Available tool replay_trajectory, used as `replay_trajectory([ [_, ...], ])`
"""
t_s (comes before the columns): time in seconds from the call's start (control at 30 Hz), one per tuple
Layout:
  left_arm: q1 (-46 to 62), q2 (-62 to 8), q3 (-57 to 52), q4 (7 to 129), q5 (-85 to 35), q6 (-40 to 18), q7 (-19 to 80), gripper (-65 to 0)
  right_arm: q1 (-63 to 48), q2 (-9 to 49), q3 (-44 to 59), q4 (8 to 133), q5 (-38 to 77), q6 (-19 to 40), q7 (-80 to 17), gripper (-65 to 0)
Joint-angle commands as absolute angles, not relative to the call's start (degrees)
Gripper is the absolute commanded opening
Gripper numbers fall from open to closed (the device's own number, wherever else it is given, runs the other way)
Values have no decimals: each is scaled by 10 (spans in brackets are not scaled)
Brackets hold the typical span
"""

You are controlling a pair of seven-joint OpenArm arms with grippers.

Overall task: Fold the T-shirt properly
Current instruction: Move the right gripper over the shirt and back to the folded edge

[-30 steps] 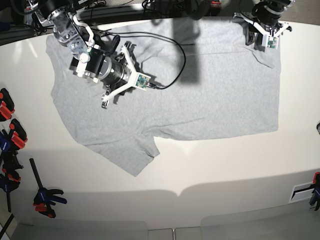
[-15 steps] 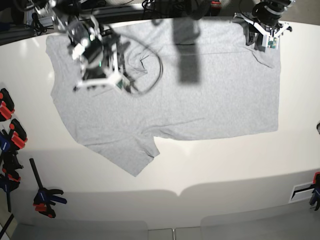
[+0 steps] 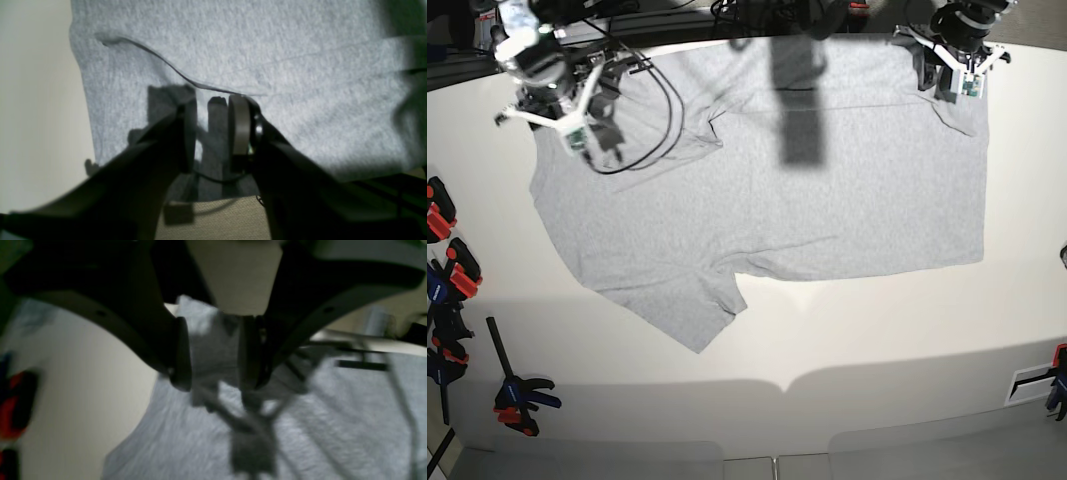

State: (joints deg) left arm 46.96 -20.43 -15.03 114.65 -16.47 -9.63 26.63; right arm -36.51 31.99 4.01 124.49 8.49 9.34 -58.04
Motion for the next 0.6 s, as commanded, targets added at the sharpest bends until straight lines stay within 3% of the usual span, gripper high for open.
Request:
replay_trajectory([
  [0.0,473,-208,-153,1156,-165,-96,253,-503,-371,316,66,1253,106,110,-567,-428],
  [0.13,473,-208,-153,1156,-165,-96,253,-503,-382,272,129,1210,195,184,-526,-428],
  [0.33,473,-208,-153,1156,-165,-96,253,-503,-343,243,137,1067,195,239,-493,-430],
  [0.57,473,-208,-154,1156,-78,-94,275,-503,-323,243,164,1021,193,242,-515,-430],
])
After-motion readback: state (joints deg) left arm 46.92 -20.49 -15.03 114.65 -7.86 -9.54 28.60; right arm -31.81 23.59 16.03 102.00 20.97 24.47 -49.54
